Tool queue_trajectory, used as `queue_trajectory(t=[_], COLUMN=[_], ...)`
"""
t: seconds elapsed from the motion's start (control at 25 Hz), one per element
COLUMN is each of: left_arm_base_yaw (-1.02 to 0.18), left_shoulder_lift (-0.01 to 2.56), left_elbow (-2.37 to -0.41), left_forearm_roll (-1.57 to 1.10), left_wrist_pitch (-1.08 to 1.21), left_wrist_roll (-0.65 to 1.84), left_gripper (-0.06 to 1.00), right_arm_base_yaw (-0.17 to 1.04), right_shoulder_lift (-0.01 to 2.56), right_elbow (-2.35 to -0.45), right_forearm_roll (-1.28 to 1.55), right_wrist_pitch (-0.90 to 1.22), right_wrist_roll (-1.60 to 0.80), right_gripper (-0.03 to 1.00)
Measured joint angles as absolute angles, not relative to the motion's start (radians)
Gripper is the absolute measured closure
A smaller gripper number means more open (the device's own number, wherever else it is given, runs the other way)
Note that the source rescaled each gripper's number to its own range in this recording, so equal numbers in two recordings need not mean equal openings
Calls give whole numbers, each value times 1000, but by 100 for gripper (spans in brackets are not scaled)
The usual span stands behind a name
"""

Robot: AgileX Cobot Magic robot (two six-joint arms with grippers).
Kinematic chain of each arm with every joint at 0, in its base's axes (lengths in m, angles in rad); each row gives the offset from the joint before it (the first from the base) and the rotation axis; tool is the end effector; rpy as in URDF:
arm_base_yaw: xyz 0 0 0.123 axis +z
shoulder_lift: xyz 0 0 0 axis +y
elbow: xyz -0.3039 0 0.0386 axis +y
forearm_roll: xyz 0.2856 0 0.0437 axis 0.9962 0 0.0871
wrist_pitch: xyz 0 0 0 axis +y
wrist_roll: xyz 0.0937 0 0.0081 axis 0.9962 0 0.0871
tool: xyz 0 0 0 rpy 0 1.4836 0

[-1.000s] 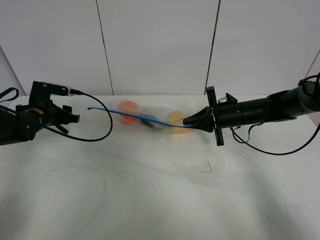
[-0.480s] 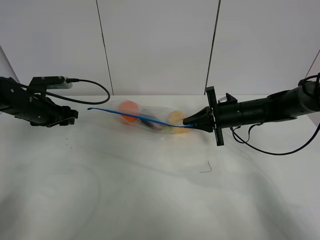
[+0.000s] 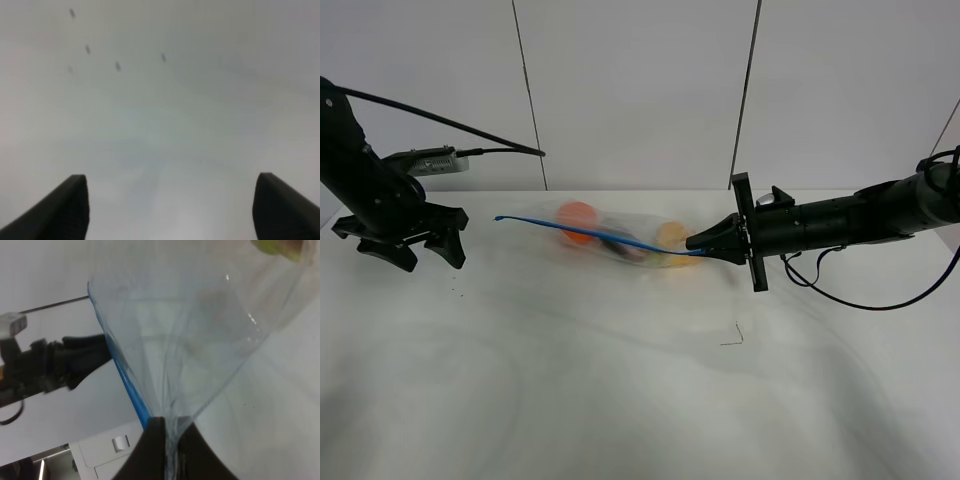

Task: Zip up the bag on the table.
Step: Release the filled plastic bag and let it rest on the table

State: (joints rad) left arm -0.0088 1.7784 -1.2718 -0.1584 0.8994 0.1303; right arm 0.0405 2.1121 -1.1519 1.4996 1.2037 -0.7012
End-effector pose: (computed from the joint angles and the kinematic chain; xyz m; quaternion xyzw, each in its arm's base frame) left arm 0.3950 -0.0151 0.2218 0.0278 0.9894 -0.0599 0.1291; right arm 0.4022 0.1040 0.1248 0.1123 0.8039 0.5841 0.0067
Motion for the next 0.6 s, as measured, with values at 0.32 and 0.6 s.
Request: queue_trajectory(t=[0.32,0.6], left_arm_base_yaw=[-9,-9], left_shoulder_lift=[1760,1580], left_elbow=[-1336,-1232], left_forearm_roll=[-68,-46], left_wrist_pitch=[1173,1174], left_wrist_roll=[-27,-28], left_gripper=[7,7], right_arm_base_yaw=[40,40], right_shoulder_lift=[2112,2112], right_elbow=[-1152,-1152], right_forearm_roll=[1500,1500], right_wrist_pitch=[1204,1204], right_wrist_roll=[-701,-701], right_gripper=[97,97])
